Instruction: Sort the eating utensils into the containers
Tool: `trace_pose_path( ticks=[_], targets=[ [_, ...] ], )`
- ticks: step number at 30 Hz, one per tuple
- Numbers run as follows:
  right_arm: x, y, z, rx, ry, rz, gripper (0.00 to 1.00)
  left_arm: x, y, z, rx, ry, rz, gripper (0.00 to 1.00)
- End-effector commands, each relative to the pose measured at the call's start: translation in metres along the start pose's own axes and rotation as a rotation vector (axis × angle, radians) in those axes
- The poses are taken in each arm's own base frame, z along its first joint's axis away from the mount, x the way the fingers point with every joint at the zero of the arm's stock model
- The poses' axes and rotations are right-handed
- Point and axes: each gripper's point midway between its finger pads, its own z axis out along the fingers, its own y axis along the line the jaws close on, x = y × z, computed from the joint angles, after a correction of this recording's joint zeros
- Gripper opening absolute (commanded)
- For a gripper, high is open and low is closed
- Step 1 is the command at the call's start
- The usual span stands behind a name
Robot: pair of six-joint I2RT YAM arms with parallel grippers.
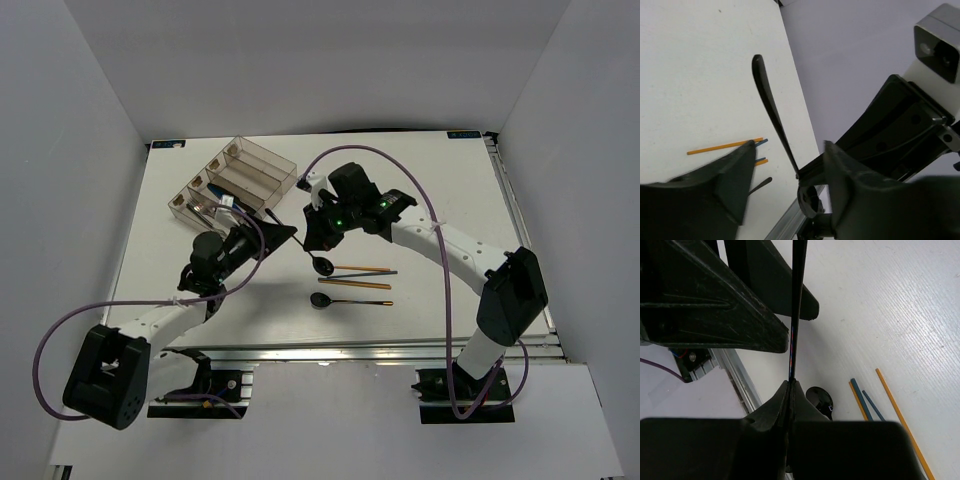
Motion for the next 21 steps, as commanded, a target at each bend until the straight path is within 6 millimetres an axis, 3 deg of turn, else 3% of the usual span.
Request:
trace_pose_path(
  ticks=[1, 2, 4, 9, 11, 13, 14, 15, 16, 17, 18, 20, 21],
  targets=[
    [-0.017, 0.009, -0.006, -0.035, -0.051, -0.011, 0.0, -0.011, -0.032, 0.005, 0.101, -0.027, 0.021, 0.61],
    [-0.019, 0.01, -0.006, -0.037, -0.058, -0.013, 0.0, -0.01, -0.031, 0.006, 0.099, -0.022, 0.021, 0.47],
    [-0.021, 0.014, -0.007, -0.053, -0.064, -0.014, 0.0, -0.008, -0.029, 0.008, 0.093, -0.016, 0.017, 0.38],
    [-0.023, 0.014, -0.008, -0.056, -0.076, -0.023, 0.0, -0.008, -0.02, 0.019, 0.051, 0.006, 0.022, 0.0],
    [-0.024, 0.013, -0.009, -0.053, -0.082, -0.022, 0.0, -0.015, -0.022, 0.025, 0.035, 0.001, 0.029, 0.0],
    [-0.029, 0.006, -0.013, -0.021, -0.109, -0.005, 0.01, -0.017, -0.011, 0.03, -0.035, 0.008, 0.033, 0.0],
    [-0.029, 0.002, -0.015, -0.01, -0.116, 0.024, 0.1, -0.026, -0.016, 0.035, -0.044, -0.013, 0.042, 0.0],
    [-0.029, -0.008, -0.022, 0.022, -0.131, 0.048, 0.37, -0.038, -0.01, 0.038, -0.095, -0.061, 0.044, 0.0],
    [-0.029, -0.014, -0.025, 0.037, -0.146, 0.065, 0.48, -0.038, 0.005, 0.038, -0.177, -0.056, 0.038, 0.0],
    [-0.029, -0.017, -0.03, 0.047, -0.161, 0.08, 0.75, -0.054, -0.002, 0.043, -0.197, -0.092, 0.047, 0.0],
    [-0.026, -0.026, -0.04, 0.067, -0.179, 0.111, 0.89, -0.068, 0.01, 0.046, -0.26, -0.136, 0.045, 0.0],
    [-0.024, -0.036, -0.051, 0.093, -0.205, 0.134, 0.89, -0.083, 0.025, 0.047, -0.349, -0.158, 0.03, 0.0],
    [-0.025, -0.046, -0.064, 0.13, -0.231, 0.15, 0.89, -0.107, 0.02, 0.05, -0.355, -0.205, 0.031, 0.0]
  ],
)
